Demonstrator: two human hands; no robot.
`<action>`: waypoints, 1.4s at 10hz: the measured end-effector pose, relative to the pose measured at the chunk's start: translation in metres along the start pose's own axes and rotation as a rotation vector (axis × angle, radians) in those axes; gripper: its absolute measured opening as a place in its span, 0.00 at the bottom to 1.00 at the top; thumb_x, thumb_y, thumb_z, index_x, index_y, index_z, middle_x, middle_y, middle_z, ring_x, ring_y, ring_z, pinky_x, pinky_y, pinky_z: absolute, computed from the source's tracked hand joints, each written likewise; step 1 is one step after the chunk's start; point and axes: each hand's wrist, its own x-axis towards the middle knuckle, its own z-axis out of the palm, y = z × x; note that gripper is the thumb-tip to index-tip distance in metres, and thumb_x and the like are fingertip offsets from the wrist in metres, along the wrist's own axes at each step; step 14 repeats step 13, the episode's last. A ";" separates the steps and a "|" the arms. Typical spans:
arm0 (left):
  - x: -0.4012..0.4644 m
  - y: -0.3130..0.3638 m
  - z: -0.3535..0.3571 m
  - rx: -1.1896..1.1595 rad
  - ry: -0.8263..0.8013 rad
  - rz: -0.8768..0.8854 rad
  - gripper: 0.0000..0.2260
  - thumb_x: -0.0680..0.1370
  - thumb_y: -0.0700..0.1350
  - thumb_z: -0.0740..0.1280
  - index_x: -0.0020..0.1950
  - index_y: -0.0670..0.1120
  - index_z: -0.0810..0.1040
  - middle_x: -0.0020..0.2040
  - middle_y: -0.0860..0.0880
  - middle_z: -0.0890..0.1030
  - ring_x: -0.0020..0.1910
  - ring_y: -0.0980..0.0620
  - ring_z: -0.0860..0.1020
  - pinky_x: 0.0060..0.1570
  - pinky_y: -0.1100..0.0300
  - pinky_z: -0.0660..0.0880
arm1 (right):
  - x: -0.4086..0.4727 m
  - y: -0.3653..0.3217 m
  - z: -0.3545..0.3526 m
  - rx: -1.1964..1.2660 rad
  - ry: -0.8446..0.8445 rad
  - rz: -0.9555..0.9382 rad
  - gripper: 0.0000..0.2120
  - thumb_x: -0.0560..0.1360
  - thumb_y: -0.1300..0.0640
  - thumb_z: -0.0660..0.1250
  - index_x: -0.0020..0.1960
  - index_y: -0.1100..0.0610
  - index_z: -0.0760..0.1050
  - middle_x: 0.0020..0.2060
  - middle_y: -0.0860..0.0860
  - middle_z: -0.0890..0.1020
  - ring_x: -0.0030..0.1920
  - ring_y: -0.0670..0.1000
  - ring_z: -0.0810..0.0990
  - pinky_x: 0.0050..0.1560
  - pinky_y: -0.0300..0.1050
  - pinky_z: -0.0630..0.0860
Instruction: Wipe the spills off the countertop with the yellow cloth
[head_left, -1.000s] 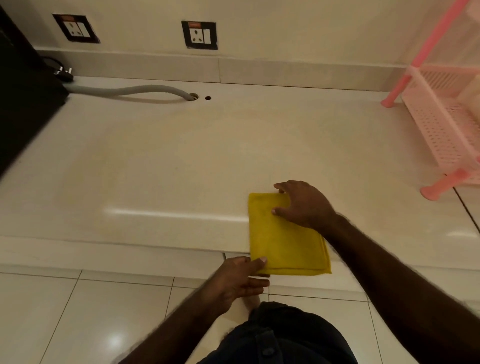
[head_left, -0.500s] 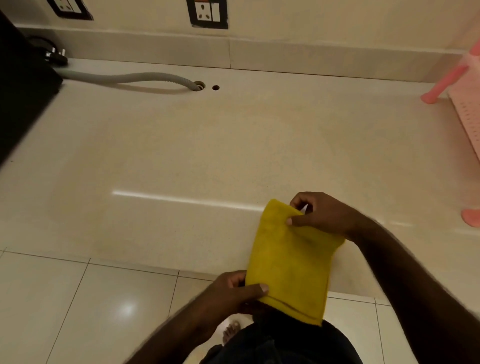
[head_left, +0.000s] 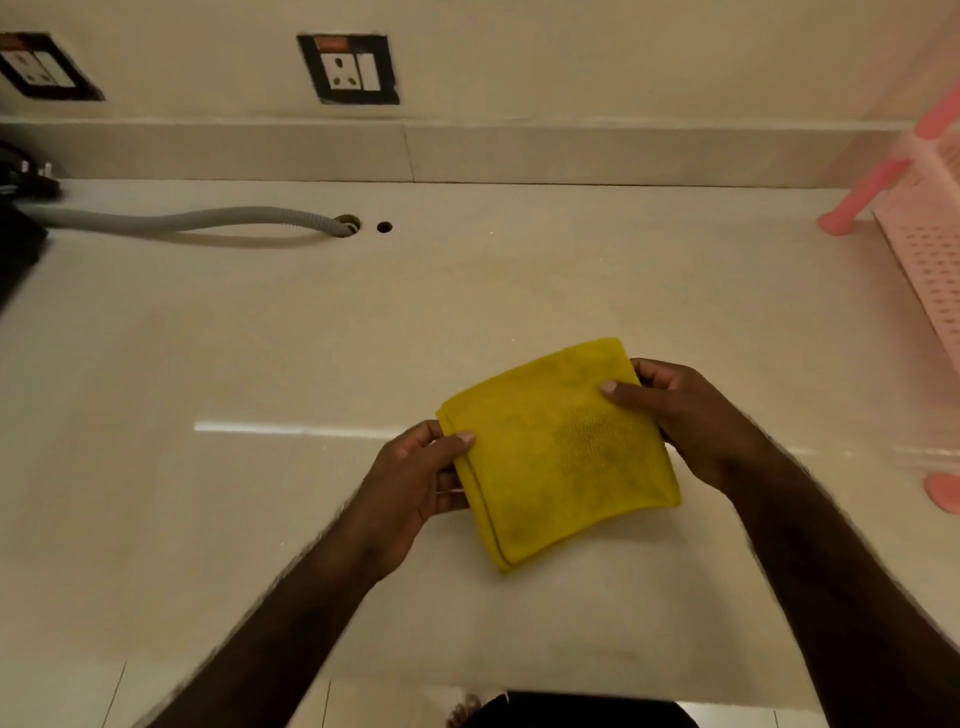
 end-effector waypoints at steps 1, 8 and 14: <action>0.047 0.024 0.014 0.056 -0.005 0.040 0.21 0.74 0.47 0.77 0.66 0.45 0.80 0.59 0.41 0.87 0.54 0.42 0.87 0.49 0.48 0.85 | 0.026 -0.011 -0.018 0.103 0.107 -0.026 0.13 0.80 0.55 0.72 0.64 0.53 0.83 0.58 0.52 0.90 0.57 0.54 0.89 0.50 0.44 0.87; 0.325 0.165 0.070 0.300 0.165 0.228 0.14 0.78 0.40 0.73 0.64 0.44 0.82 0.53 0.46 0.87 0.49 0.45 0.86 0.43 0.53 0.84 | 0.253 -0.086 -0.103 -0.087 0.485 -0.138 0.13 0.79 0.50 0.75 0.60 0.56 0.84 0.55 0.53 0.88 0.58 0.56 0.87 0.60 0.57 0.85; 0.339 0.178 0.062 0.579 0.336 0.464 0.22 0.76 0.47 0.77 0.67 0.41 0.79 0.55 0.41 0.87 0.51 0.39 0.86 0.56 0.42 0.84 | 0.267 -0.097 -0.099 -0.521 0.682 -0.096 0.27 0.74 0.42 0.78 0.67 0.56 0.80 0.59 0.56 0.87 0.62 0.58 0.85 0.66 0.54 0.80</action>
